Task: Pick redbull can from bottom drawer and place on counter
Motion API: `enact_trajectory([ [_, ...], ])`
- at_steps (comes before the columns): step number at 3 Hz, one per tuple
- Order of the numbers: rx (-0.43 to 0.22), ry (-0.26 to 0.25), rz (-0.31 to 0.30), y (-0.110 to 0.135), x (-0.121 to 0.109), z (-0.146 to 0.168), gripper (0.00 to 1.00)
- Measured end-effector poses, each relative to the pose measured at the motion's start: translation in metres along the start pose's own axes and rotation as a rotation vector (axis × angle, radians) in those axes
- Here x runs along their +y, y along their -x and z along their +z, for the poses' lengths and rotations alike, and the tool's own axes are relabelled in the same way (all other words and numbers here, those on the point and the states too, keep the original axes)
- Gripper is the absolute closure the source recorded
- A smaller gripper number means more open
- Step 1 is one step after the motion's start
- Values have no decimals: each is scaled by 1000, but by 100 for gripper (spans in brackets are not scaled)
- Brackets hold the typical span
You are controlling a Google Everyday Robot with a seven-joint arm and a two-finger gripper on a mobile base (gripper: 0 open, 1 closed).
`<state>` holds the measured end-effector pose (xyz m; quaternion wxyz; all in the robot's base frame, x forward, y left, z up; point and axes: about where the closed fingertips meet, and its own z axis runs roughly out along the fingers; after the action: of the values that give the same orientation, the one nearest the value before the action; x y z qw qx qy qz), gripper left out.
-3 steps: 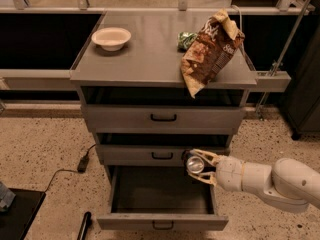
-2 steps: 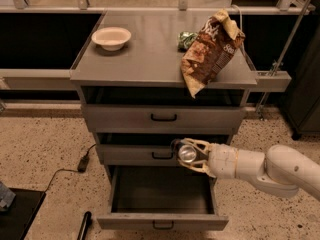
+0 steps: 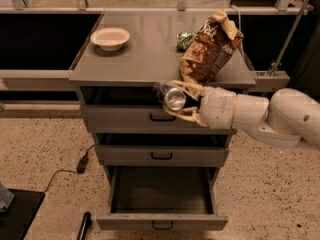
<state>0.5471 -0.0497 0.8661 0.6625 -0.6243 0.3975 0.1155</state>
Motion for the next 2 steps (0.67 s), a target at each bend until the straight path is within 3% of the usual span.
enact_trajectory([
  [1, 18, -10, -143, 58, -57, 4, 100],
  [2, 114, 31, -319, 119, -123, 14, 100],
])
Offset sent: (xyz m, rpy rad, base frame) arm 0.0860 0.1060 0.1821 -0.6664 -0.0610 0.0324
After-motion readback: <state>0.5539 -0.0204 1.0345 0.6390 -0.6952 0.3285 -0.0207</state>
